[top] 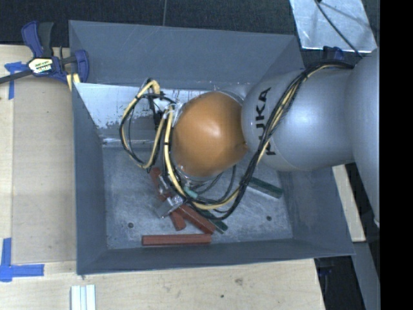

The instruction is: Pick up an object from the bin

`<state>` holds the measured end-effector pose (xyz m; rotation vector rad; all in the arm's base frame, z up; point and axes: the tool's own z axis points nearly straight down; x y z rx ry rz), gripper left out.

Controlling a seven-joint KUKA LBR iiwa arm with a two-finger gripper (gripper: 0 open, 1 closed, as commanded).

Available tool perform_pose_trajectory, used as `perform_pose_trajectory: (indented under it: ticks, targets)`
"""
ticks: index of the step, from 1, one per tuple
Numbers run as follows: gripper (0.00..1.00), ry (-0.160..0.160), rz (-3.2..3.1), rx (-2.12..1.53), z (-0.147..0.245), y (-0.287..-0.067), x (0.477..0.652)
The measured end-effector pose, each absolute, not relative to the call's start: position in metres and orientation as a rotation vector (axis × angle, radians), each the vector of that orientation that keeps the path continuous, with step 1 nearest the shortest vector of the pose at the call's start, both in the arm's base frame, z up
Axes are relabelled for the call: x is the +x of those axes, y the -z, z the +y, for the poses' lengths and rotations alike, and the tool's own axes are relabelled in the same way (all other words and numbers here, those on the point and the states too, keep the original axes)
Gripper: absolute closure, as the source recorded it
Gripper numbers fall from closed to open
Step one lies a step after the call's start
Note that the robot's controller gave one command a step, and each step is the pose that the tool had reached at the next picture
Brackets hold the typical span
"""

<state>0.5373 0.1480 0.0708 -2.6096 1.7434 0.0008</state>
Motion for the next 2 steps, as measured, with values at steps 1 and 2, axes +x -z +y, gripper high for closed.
perform_pose_trajectory:
  ticks: [1,2]
  targets:
    - [1.0,0.0,1.745,-2.609,0.15,-0.083,0.543]
    - [1.0,-0.002,1.766,-2.597,0.144,-0.221,0.548]
